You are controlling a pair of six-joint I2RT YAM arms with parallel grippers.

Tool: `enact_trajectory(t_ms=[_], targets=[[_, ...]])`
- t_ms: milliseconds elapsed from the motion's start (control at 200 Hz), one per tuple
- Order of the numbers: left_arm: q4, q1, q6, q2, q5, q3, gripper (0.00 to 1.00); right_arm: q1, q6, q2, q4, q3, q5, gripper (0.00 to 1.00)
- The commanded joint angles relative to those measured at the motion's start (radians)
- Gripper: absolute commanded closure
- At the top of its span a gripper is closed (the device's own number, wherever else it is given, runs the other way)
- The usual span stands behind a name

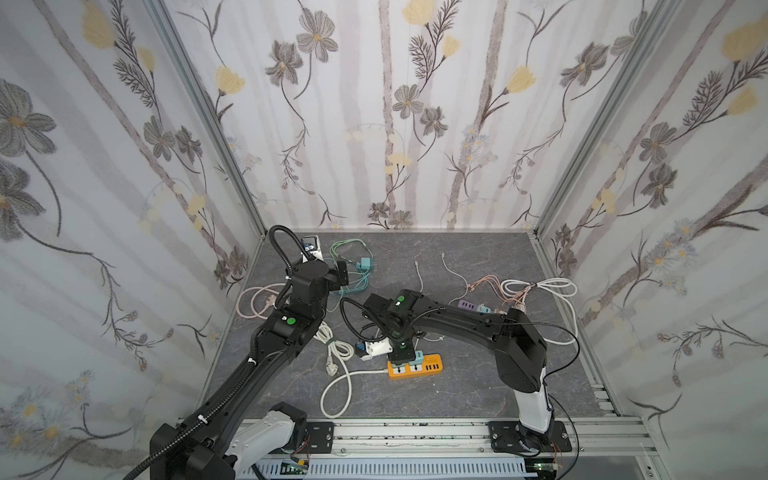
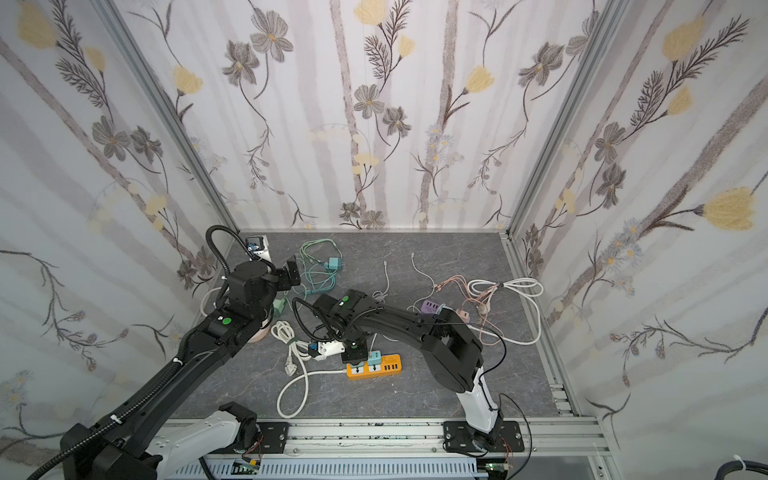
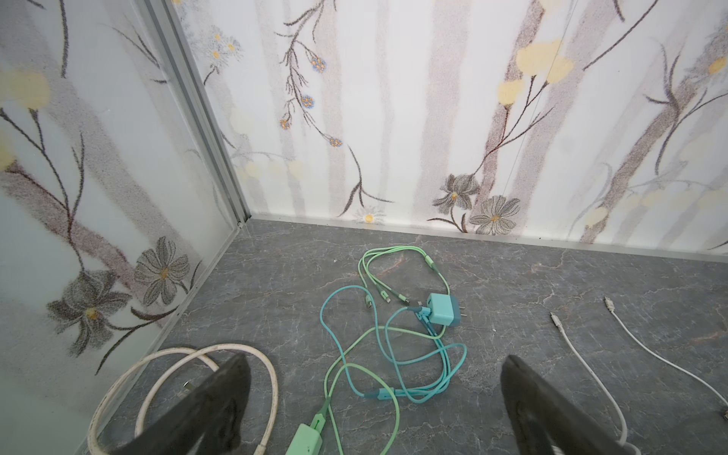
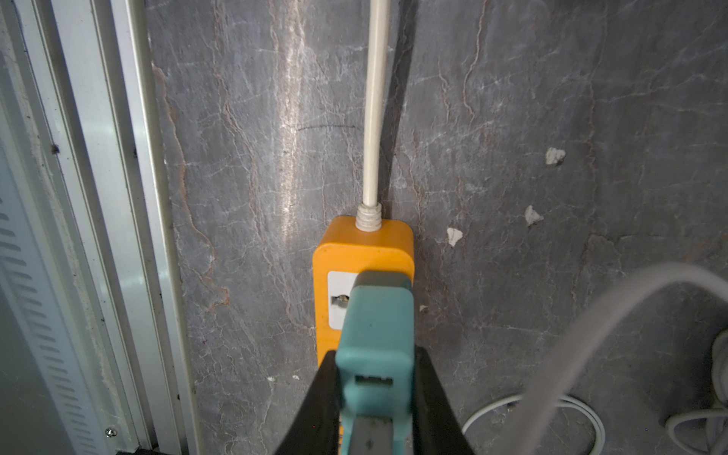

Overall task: Insert the plug
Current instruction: 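Push the teal charger into the orange strip's free socket with the right gripper, then open the right gripper and withdraw it while the left gripper lowers to the strip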

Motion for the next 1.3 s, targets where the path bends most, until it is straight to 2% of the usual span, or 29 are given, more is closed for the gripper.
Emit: enact_trajectory(t_ms=[0,65,205,225,275,295,310,515,620,700,775,859,934,979,1044,1209,1294], targets=[[-0.024,0.001,-0.010,0.001,-0.011,0.013,0.00,-0.002,0.048,0.027,0.003,0.007,0.022,0.70],[-0.033,0.001,-0.010,0.000,-0.013,0.013,0.00,-0.007,0.051,-0.006,0.009,0.020,0.000,0.58],[-0.110,0.001,0.008,0.007,0.049,0.031,0.00,-0.016,0.070,-0.110,0.033,0.009,-0.049,0.42],[-0.122,-0.001,0.010,0.009,0.058,0.035,0.00,-0.018,0.073,-0.125,0.040,0.004,-0.052,0.31],[-0.154,-0.004,0.010,0.020,0.072,0.042,0.00,-0.018,0.081,-0.163,0.059,-0.017,-0.054,0.16],[-0.166,-0.007,0.011,0.024,0.077,0.043,0.00,-0.019,0.082,-0.179,0.066,-0.026,-0.054,0.03],[-0.172,-0.009,0.015,0.027,0.081,0.043,0.00,-0.019,0.083,-0.191,0.071,-0.031,-0.053,0.01],[-0.281,-0.092,0.100,0.038,0.134,0.011,0.00,-0.048,0.188,-0.384,0.164,-0.177,-0.076,0.01],[-0.387,-0.207,0.162,0.057,0.106,0.013,0.01,-0.072,0.288,-0.550,0.315,-0.341,-0.099,0.01],[-0.482,-0.263,0.196,0.053,0.205,0.007,0.05,-0.096,0.391,-0.696,0.491,-0.479,-0.081,0.01],[-0.570,-0.314,0.259,0.044,0.302,0.005,0.07,-0.130,0.516,-0.818,0.701,-0.622,-0.028,0.01],[-0.643,-0.380,0.353,0.031,0.357,-0.002,0.10,-0.171,0.677,-0.939,0.937,-0.799,0.146,0.01],[-0.693,-0.408,0.424,0.020,0.457,-0.005,0.17,-0.224,0.799,-1.015,1.061,-0.901,0.270,0.01],[-0.725,-0.427,0.462,0.023,0.509,0.004,0.24,-0.264,0.868,-1.044,1.066,-0.931,0.318,0.01],[-0.767,-0.452,0.487,0.039,0.516,0.021,0.36,-0.336,0.980,-1.069,1.001,-0.941,0.377,0.01],[-0.840,-0.493,0.525,0.132,0.475,0.009,0.38,-0.450,1.150,-1.115,0.890,-0.978,0.396,0.01],[-0.810,-0.519,0.533,0.168,0.458,-0.021,0.47,-0.470,1.177,-1.146,0.931,-1.035,0.325,0.01]])
